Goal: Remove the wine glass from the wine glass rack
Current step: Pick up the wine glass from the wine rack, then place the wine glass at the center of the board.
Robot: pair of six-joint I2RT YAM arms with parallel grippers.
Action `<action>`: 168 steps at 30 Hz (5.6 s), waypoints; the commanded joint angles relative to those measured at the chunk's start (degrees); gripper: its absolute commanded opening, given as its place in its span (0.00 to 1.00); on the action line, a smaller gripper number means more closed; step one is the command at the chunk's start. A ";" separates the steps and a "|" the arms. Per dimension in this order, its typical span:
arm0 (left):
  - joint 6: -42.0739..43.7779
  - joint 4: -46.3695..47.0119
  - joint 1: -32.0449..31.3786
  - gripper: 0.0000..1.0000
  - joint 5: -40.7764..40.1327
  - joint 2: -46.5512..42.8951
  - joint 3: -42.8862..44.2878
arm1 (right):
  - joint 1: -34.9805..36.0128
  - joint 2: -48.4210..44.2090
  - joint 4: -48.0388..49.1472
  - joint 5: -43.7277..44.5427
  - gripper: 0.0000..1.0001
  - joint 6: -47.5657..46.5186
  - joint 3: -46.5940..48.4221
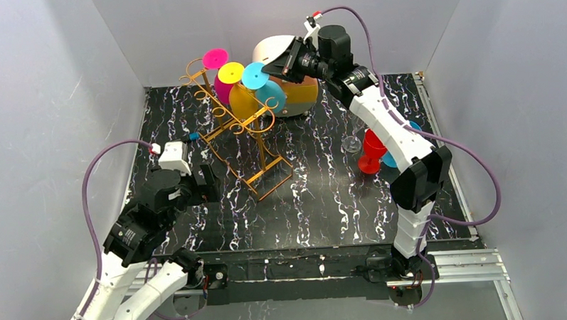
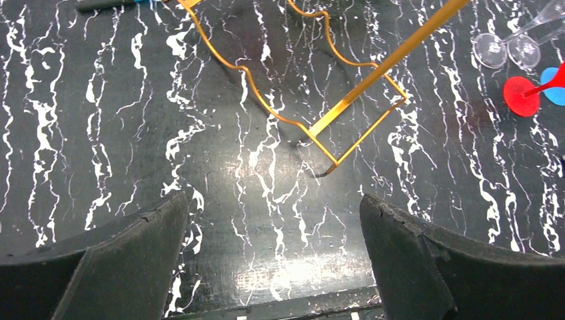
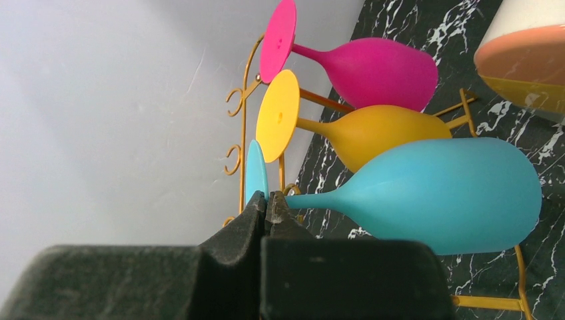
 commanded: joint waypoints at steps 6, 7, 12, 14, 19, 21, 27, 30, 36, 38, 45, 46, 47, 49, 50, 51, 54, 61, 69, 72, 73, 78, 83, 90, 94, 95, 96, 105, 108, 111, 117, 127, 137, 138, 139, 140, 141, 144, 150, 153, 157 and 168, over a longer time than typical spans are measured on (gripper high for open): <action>2.72 2.25 0.04 0.98 6.47 -0.85 1.82 | -0.38 -4.71 2.33 5.54 0.01 -0.78 0.62; 2.50 2.72 0.05 0.98 5.74 -1.29 1.59 | -0.37 -5.55 2.67 6.19 0.01 -1.41 -0.18; 2.29 5.72 0.01 0.98 1.69 -5.87 -0.20 | -1.38 -10.48 5.33 7.46 0.01 -9.98 -2.23; 2.52 5.70 0.04 0.98 1.16 -6.76 -0.56 | -2.01 -11.67 2.78 6.99 0.01 -12.67 -1.12; 1.46 5.38 -0.01 0.98 3.06 -5.79 -0.56 | -2.18 -19.15 2.71 3.23 0.01 -15.47 -9.27; 0.97 6.72 0.05 0.98 5.64 -5.17 -0.99 | -2.23 -23.23 3.84 2.63 0.01 -15.82 -15.34; 2.60 8.93 0.02 0.98 13.22 -3.90 -1.95 | -2.14 -32.98 4.89 -6.73 0.01 -20.18 -27.82; 3.50 9.85 0.03 0.98 17.05 -3.25 -1.63 | -2.05 -36.02 0.95 -10.16 0.01 -22.63 -30.64; 2.41 12.45 0.04 0.98 25.68 -1.42 -1.21 | -1.55 -45.43 2.76 -20.29 0.01 -24.44 -44.11; 1.54 14.05 0.05 0.98 28.94 -0.60 -1.26 | -0.27 -46.96 2.89 -22.91 0.01 -23.84 -47.67; -1.32 19.89 -0.02 0.98 47.31 5.79 -2.40 | 8.76 -50.60 3.96 -15.03 0.01 -26.25 -56.22; -2.97 21.91 0.00 0.97 51.04 6.48 -3.18 | 10.23 -50.63 5.26 -13.04 0.01 -25.84 -57.20; -4.93 24.58 -0.01 0.97 55.16 7.12 -4.36 | 11.79 -50.41 6.74 -11.59 0.01 -25.55 -58.14; -8.23 29.39 -0.02 0.97 60.88 7.71 -6.01 | 13.84 -50.00 9.83 -9.37 0.01 -24.95 -60.05; -8.55 29.85 -0.03 0.97 61.50 7.60 -6.30 | 14.47 -49.87 11.50 -8.40 0.01 -24.48 -61.07; -8.65 30.34 -0.03 0.96 62.30 7.47 -6.70 | 15.14 -49.84 14.16 -7.43 0.01 -23.73 -62.42; -11.22 31.21 -0.03 0.91 64.93 8.05 -9.23 | 16.33 -50.36 26.52 -4.88 0.01 -19.92 -67.48; -16.11 38.14 -0.03 0.66 62.09 7.09 -12.92 | 16.30 -49.95 40.26 -4.89 0.01 -13.50 -72.22; -35.30 66.94 -0.07 0.26 60.52 7.86 -20.54 | 16.29 -50.66 47.84 -3.65 0.01 -5.65 -75.51; -33.08 64.22 -0.11 0.09 60.36 7.73 -19.87 | 16.34 -51.55 45.28 -2.53 0.01 -5.99 -75.49; -32.50 62.90 -0.11 0.04 60.42 7.63 -19.63 | 16.33 -51.64 44.94 -2.84 0.01 -6.10 -75.44; -31.39 60.40 -0.11 0.00 61.80 7.61 -19.49 | 16.34 -51.84 43.11 -5.00 0.12 -6.30 -74.28; -31.41 61.46 -0.36 0.00 64.27 8.53 -18.96 | 16.33 -49.78 41.86 -10.49 0.28 -6.75 -71.76; -33.99 65.29 -1.91 0.00 63.09 8.62 -20.42 | 16.28 -48.05 39.64 -11.20 0.01 -6.19 -69.76; -30.01 57.45 -2.05 0.24 61.06 7.87 -18.56 | 16.33 -50.41 39.88 -6.75 0.01 -7.52 -70.91; -29.86 56.58 -2.05 0.28 60.85 7.57 -18.50 | 16.31 -51.23 39.94 -5.98 0.01 -8.16 -71.26; -30.22 56.59 -2.05 0.32 60.74 7.26 -18.79 | 16.33 -51.91 39.91 -5.08 0.01 -8.74 -71.73; -36.48 65.19 -3.20 0.17 57.46 8.10 -21.14 | 16.31 -55.34 38.89 -1.96 0.01 -9.35 -73.96; -38.22 68.72 -3.83 0.26 56.69 8.61 -21.83 | 16.31 -54.92 38.29 -2.04 0.01 -9.34 -73.67; -37.69 68.80 -4.67 0.33 57.40 10.03 -21.43 | 16.25 -54.44 38.56 -2.59 0.01 -8.77 -73.66; -35.82 67.35 -5.54 0.12 58.06 10.28 -20.87 | 16.25 -53.45 39.17 -3.02 0.01 -8.52 -72.45; -30.18 65.27 -5.99 0.00 61.99 10.22 -20.48 | 16.29 -56.04 29.78 0.00 0.23 -13.86 -69.09; -10.42 50.24 -6.00 0.00 67.63 4.21 -18.45 | 16.26 -60.65 12.52 20.27 0.49 -20.64 -63.05; -9.20 49.59 -5.96 0.00 68.76 4.27 -18.25 | 16.20 -59.76 9.44 22.84 0.51 -20.21 -61.59; -7.61 48.53 -6.00 0.00 69.37 4.22 -18.00 | 15.99 -58.52 5.58 26.15 0.51 -19.29 -59.76; -6.07 47.26 -5.98 0.00 69.95 4.23 -17.89 | 15.53 -57.14 1.63 28.59 0.52 -18.24 -58.20; -4.61 46.06 -5.98 0.00 70.71 4.20 -17.69 | 14.61 -56.19 -0.22 28.92 0.54 -17.90 -57.59; 2.16 42.22 -6.00 0.00 74.61 3.70 -17.52 | 8.14 -54.66 3.08 16.12 0.59 -16.32 -59.14; 12.39 38.49 -5.99 0.00 74.87 0.00 -17.65 | -0.94 -49.84 9.32 -9.85 0.77 -12.71 -60.41; 18.29 36.44 -6.00 0.00 75.62 -1.68 -17.86 | -1.95 -48.38 12.11 -18.18 0.82 -11.18 -60.95; 27.15 33.67 -6.00 0.00 78.15 -2.69 -17.91 | -1.98 -46.61 19.31 -24.81 0.86 -6.68 -62.79; 33.74 30.20 -5.96 0.00 83.98 1.33 -15.82 | -1.96 -39.95 28.76 -32.01 0.80 2.83 -63.57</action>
